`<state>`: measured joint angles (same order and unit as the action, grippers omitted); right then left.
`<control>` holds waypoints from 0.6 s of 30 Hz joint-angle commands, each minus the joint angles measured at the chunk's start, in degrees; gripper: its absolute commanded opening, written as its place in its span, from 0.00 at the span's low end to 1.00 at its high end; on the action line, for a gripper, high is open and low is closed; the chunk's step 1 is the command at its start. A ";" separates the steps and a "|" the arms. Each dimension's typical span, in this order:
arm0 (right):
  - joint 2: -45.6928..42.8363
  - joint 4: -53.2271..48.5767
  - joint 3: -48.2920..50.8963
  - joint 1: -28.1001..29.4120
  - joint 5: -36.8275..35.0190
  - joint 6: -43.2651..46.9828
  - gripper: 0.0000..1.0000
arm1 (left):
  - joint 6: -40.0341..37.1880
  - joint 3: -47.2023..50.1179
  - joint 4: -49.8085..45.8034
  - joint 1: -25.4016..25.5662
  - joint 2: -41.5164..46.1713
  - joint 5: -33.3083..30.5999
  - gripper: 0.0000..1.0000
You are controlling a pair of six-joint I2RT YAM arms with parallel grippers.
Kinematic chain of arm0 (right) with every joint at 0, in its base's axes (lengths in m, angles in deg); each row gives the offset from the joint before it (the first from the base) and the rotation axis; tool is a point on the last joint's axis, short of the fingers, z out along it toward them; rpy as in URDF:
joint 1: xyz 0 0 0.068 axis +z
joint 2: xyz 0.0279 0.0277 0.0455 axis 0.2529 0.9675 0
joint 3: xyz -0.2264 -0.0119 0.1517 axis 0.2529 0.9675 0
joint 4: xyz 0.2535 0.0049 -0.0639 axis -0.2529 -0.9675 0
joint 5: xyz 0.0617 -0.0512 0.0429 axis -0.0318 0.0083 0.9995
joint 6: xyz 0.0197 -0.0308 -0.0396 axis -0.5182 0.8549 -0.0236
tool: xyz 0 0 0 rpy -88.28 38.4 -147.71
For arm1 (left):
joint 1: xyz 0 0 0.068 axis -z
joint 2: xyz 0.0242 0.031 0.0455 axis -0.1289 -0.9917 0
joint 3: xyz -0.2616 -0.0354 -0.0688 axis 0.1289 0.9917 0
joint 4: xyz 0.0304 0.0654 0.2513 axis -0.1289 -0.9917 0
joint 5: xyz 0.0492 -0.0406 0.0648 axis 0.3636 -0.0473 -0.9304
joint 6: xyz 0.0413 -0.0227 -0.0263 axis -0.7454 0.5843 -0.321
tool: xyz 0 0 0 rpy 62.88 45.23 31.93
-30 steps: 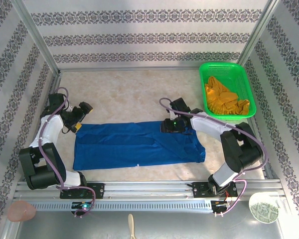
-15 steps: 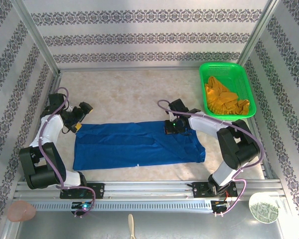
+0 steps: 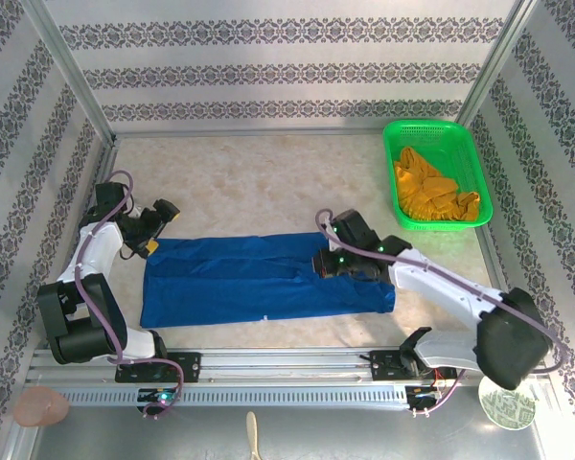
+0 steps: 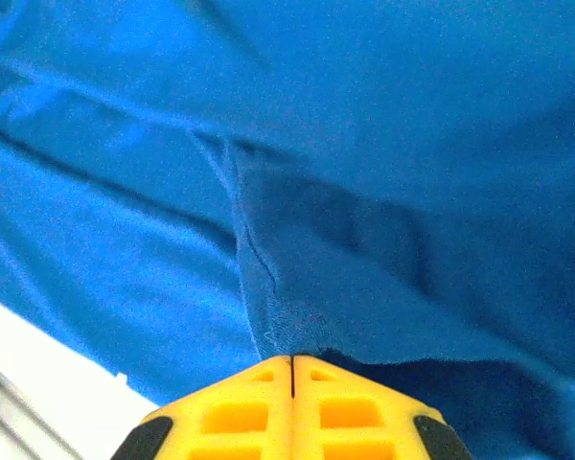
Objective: Fold the inside-out t-shirt
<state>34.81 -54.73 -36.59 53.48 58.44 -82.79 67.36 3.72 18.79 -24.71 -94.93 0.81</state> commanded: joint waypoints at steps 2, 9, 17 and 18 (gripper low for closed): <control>-6.61 -1.79 5.18 7.24 -1.96 -9.23 0.10 | 1.00 0.90 0.60 0.24 0.20 0.74 1.00; -23.78 -6.88 8.34 11.21 -6.36 -17.06 0.36 | 0.02 0.00 -0.70 0.25 0.38 -0.07 1.00; -17.82 -6.85 9.03 -6.11 -4.96 -7.26 0.47 | -0.89 -0.99 -2.54 0.25 0.60 -0.57 1.00; -15.80 -6.31 8.88 -6.63 -5.19 -6.12 0.48 | -0.99 -0.98 -2.73 0.25 0.84 -0.65 1.00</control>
<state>15.68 -60.35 -28.46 48.25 54.92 -93.28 67.50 4.07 18.62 -24.71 -94.93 0.83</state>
